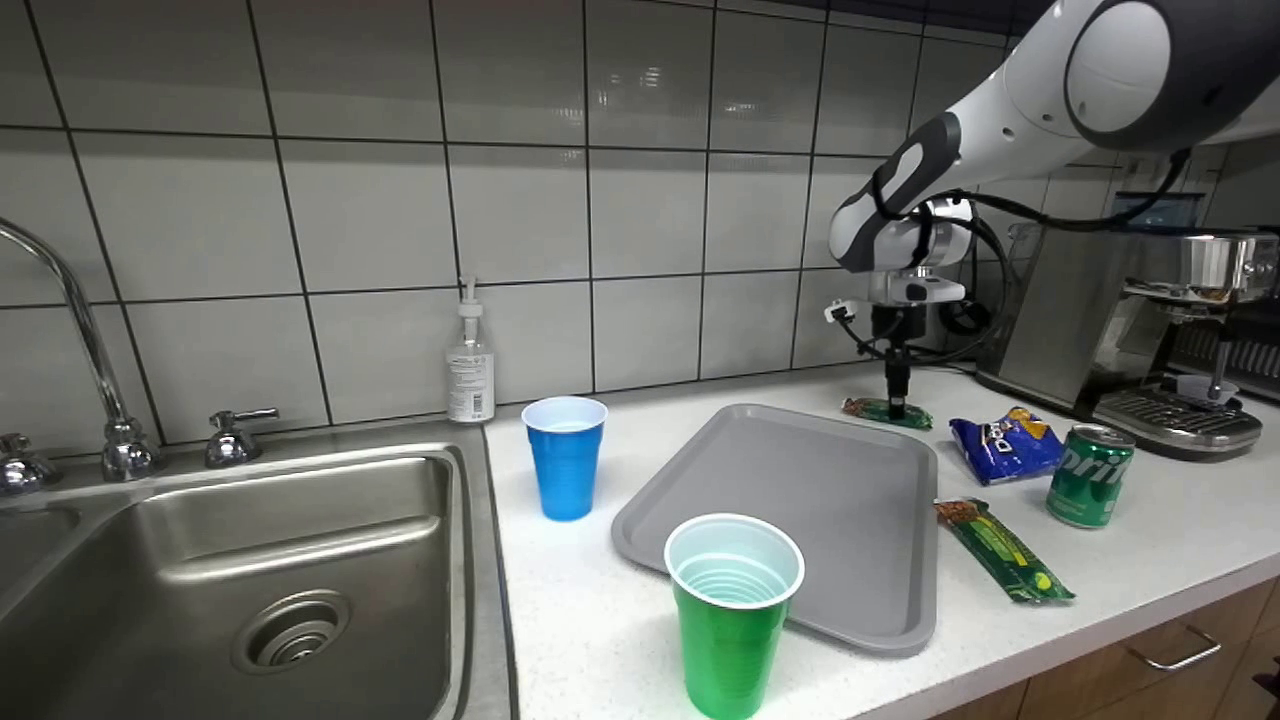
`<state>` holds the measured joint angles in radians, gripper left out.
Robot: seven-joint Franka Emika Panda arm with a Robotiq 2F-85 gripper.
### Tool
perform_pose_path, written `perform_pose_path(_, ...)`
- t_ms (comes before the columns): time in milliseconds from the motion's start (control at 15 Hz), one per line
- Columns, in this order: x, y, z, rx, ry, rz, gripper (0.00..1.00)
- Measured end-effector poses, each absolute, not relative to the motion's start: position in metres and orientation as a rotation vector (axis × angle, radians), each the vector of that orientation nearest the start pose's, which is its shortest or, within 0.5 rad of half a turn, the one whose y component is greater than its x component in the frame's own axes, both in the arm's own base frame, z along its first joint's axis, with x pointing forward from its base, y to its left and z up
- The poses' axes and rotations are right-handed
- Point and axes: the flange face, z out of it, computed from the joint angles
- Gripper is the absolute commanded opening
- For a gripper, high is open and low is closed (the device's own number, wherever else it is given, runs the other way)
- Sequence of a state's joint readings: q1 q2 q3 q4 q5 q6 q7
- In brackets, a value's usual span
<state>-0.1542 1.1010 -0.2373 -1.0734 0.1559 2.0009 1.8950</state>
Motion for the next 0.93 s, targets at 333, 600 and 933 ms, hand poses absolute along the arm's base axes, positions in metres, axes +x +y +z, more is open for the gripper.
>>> perform_pose_path(333,0.722,-0.232,0.151,-1.423,2.955,0.048,0.13)
perform_pose_path(600,0.722,-0.236,0.166,-1.528,2.877,0.031,0.13)
perform_pose_path(933,0.712,-0.234,0.184,-1.786,2.714,0.083,0.13)
